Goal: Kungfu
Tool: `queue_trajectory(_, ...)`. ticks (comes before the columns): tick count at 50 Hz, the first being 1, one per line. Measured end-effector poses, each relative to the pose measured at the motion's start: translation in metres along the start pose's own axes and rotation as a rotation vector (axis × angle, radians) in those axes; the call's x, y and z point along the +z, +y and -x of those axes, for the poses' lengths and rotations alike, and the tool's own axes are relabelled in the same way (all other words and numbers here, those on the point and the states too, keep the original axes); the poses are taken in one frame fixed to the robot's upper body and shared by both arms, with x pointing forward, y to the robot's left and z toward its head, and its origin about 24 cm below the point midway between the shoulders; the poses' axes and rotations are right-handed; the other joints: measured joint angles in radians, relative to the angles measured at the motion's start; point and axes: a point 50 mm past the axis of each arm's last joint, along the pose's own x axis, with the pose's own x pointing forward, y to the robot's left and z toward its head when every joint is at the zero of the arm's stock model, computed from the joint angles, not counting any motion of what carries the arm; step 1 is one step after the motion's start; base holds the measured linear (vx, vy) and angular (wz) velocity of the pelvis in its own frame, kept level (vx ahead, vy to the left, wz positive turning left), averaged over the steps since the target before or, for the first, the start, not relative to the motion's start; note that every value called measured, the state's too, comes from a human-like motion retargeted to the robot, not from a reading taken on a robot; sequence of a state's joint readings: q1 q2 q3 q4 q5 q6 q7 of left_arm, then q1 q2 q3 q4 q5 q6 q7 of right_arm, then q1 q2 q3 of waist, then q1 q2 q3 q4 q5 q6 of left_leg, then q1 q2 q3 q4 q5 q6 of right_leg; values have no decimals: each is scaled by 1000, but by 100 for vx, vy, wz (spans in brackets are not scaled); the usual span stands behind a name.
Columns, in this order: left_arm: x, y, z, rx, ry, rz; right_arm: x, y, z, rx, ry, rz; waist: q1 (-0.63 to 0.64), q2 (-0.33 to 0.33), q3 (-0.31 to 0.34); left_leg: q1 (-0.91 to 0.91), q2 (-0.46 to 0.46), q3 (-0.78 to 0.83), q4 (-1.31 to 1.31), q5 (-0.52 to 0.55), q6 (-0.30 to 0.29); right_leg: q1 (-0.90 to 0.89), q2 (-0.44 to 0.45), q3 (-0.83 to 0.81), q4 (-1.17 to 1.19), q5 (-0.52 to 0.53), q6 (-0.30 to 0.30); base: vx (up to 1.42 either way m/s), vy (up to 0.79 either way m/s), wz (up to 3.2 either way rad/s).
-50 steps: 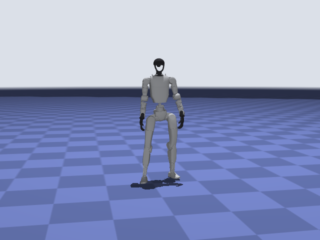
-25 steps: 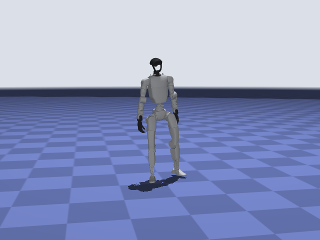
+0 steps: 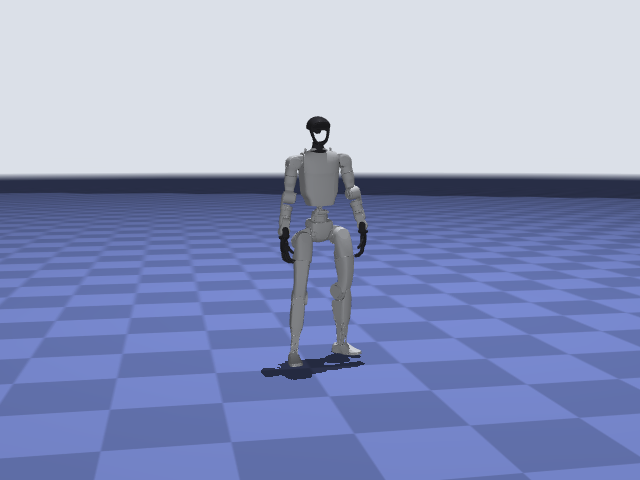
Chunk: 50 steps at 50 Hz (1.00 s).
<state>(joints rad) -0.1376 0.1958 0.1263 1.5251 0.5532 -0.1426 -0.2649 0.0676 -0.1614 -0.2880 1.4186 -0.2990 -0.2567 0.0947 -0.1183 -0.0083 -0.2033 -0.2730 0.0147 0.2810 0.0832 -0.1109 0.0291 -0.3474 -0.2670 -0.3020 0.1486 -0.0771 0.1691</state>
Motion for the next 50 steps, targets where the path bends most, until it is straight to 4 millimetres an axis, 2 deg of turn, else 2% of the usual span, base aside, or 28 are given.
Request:
queue_trajectory(4,-10,7,3,1,47,21,-20,24,6,-10,14,-84,2,-14,-7,-4,-13,-3,-22,16,15,-3,81,154,85,-14,33,-3,13,3)
queue_trajectory(6,-15,11,5,29,53,58,-30,32,9,-9,24,-148,52,-38,-15,-4,-11,46,-28,14,16,-15,94,206,128,-53,40,-3,14,-106)
queue_trajectory(7,-19,12,6,39,58,79,-35,35,11,-10,35,-190,82,-54,-21,-4,-14,75,-30,11,17,-13,93,217,133,-72,31,-1,12,-114)
queue_trajectory(10,-32,9,8,37,92,136,-51,48,18,-9,68,-370,88,-65,-35,-10,-28,54,-28,8,18,28,82,97,76,-77,-68,5,8,25)
queue_trajectory(14,-58,-10,9,26,138,264,-65,53,24,7,121,-473,104,-82,-76,-37,-47,45,-23,6,21,19,78,127,40,-77,-44,7,6,26)
queue_trajectory(15,-63,-16,9,24,145,312,-66,50,24,7,128,-469,107,-81,-78,-40,-48,46,-23,6,22,17,81,128,34,-71,-43,-1,9,23)
queue_trajectory(18,-76,-36,10,1,148,508,-60,38,20,-39,123,-417,67,-49,-53,-24,-45,17,-25,14,22,58,62,0,2,-39,-42,-6,8,26)
queue_trajectory(20,-83,-47,11,-14,140,671,-51,31,17,-72,94,-401,74,-48,-44,-11,-42,45,-33,13,22,64,69,13,-11,-31,-55,-8,2,-49)
queue_trajectory(22,-88,-55,13,-21,120,841,-41,26,13,-98,49,-463,67,-51,-44,-9,-43,50,-35,15,21,65,73,17,-21,-26,-58,-4,-4,-19)
queue_trajectory(25,-88,-62,13,-3,46,1120,-28,22,10,-114,-54,-694,68,-60,-47,-9,-41,51,-32,17,16,69,72,19,-31,-29,-42,-2,-9,-1)
queue_trajectory(28,-80,-56,11,46,-102,1457,-14,14,8,-99,-222,-1065,86,-70,-52,-15,-37,58,-26,24,12,58,75,32,-29,-31,-41,-3,-7,-16)
queue_trajectory(32,-59,-38,8,104,-406,1919,0,4,5,-123,-411,-1524,89,-67,-48,-13,-31,57,-22,34,14,63,85,30,-29,-35,-47,-6,-7,-3)
queue_trajectory(36,-37,-10,9,149,-824,2353,1,-11,6,-224,-535,-1847,87,-66,-48,-13,-23,48,-17,39,9,69,87,19,-24,-43,-46,-3,-8,11)
queue_trajectory(39,-28,10,13,183,-1067,2570,-4,-21,8,-301,-597,-2020,92,-67,-48,-12,-19,45,-16,44,7,75,91,13,-23,-45,-50,-3,-8,7)
queue_trajectory(42,-25,25,17,207,-1162,2610,-9,-26,9,-352,-641,-2142,92,-63,-43,-8,-15,39,-15,47,2,84,95,5,-26,-49,-54,-3,-8,10)
queue_trajectory(45,-27,37,21,218,-1162,2506,-13,-30,11,-390,-669,-2207,91,-59,-37,-8,-9,36,-12,49,-5,87,98,1,-23,-52,-60,-3,-6,5)
queue_trajectory(50,-29,46,25,216,-1132,2358,-17,-32,13,-391,-685,-2215,94,-51,-30,-8,-1,37,-11,52,-10,86,105,2,-17,-55,-71,-1,-2,0)
